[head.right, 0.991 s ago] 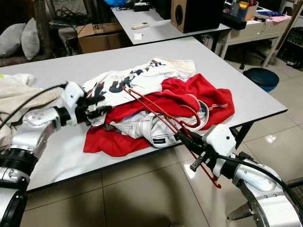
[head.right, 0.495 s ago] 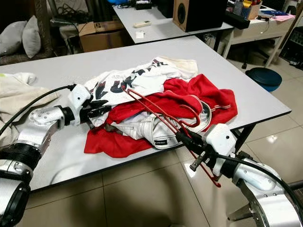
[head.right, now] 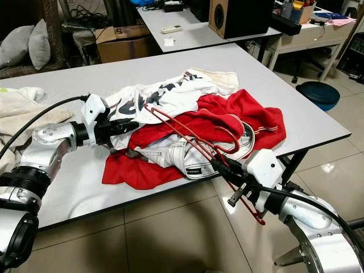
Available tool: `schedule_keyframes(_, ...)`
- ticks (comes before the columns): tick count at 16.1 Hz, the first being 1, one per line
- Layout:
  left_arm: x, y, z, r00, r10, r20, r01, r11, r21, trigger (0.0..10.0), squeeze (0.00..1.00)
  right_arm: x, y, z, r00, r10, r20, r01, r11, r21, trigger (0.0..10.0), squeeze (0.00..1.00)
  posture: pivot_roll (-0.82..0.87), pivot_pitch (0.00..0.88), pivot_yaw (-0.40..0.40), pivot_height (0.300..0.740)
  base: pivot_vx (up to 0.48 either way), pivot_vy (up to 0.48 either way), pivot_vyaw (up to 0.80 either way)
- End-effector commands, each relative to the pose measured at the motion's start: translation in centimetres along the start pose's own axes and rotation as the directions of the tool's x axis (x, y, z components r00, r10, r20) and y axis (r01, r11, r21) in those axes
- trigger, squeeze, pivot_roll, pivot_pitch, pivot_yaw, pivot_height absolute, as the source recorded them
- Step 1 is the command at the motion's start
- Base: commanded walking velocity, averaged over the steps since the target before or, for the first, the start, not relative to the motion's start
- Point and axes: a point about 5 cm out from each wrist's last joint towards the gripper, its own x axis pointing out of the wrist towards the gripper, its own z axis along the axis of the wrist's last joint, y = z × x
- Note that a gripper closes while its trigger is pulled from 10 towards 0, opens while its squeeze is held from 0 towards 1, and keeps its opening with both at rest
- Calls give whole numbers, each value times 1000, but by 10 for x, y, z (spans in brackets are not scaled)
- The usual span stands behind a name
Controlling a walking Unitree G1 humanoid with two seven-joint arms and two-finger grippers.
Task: Hang hanger
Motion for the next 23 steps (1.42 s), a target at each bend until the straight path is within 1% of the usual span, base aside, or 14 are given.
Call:
schedule_keyframes(1,-1,10,24,997,17,72,-18,1000,22,0,0,1,-2,1,1000,9,2,-9,1000,-16,10000,0,-93,0,88,740,0,0,0)
schedule_keyframes(2,0,16,37,988,79,135,-81,997,12,0,0,1,-3,1,1000,-3,6,3,1000,-20,10000,0,-93,0,88,740,0,0,0)
schedule_keyframes(3,1,26,50,963,186,194,-188,982,-4,0,0,2,-4,1,1000,-12,12,13,1000,-22,10000,0,-92,0,88,740,0,0,0)
schedule_keyframes(4,1,30,54,955,222,197,-227,974,0,0,0,2,-5,2,1000,-15,13,15,1000,-22,10000,0,-90,0,88,740,0,0,0)
schedule_keyframes(5,1,35,52,937,314,149,-325,945,49,0,0,3,-5,1,1000,-16,12,16,1000,-22,10000,0,-89,0,89,740,0,0,0)
schedule_keyframes(6,1,35,48,935,334,119,-344,935,81,0,0,3,-5,1,1000,-17,12,17,1000,-22,10000,0,-88,0,92,740,0,0,0)
schedule_keyframes(7,4,33,40,939,335,74,-341,935,96,0,0,4,-4,1,1000,-18,13,18,1000,-22,10000,0,-88,0,94,740,0,0,0)
schedule_keyframes(11,11,27,31,940,338,54,-341,937,78,0,0,4,-2,-1,1000,-21,14,21,1000,-17,10000,0,-87,0,100,740,0,0,0)
schedule_keyframes(12,12,27,27,940,340,28,-341,937,80,10000,145,4,-2,-1,1000,-22,12,22,1000,-17,10000,0,-87,0,100,740,0,0,0)
schedule_keyframes(13,9,28,23,938,348,-5,-346,934,88,10000,1000,4,-2,-1,1000,-23,13,23,1000,-16,10000,0,-86,0,102,740,0,0,0)
schedule_keyframes(17,1,26,15,951,306,-42,-306,952,26,10000,1000,5,-1,-2,1000,-22,14,22,1000,-15,10000,0,-81,0,108,740,0,0,0)
schedule_keyframes(19,-5,22,10,960,278,-40,-280,959,-47,10000,1000,5,0,-2,1000,-22,16,22,1000,-12,10000,0,-76,0,108,740,0,0,0)
schedule_keyframes(21,-10,18,9,961,273,-42,-276,957,-93,10000,1000,6,1,-2,1000,-23,17,23,1000,-10,10000,0,-71,0,112,740,0,0,0)
schedule_keyframes(23,-20,12,10,964,265,-38,-268,955,-127,10000,1000,6,1,-3,1000,-25,18,25,1000,-8,10000,0,-66,0,112,740,0,0,0)
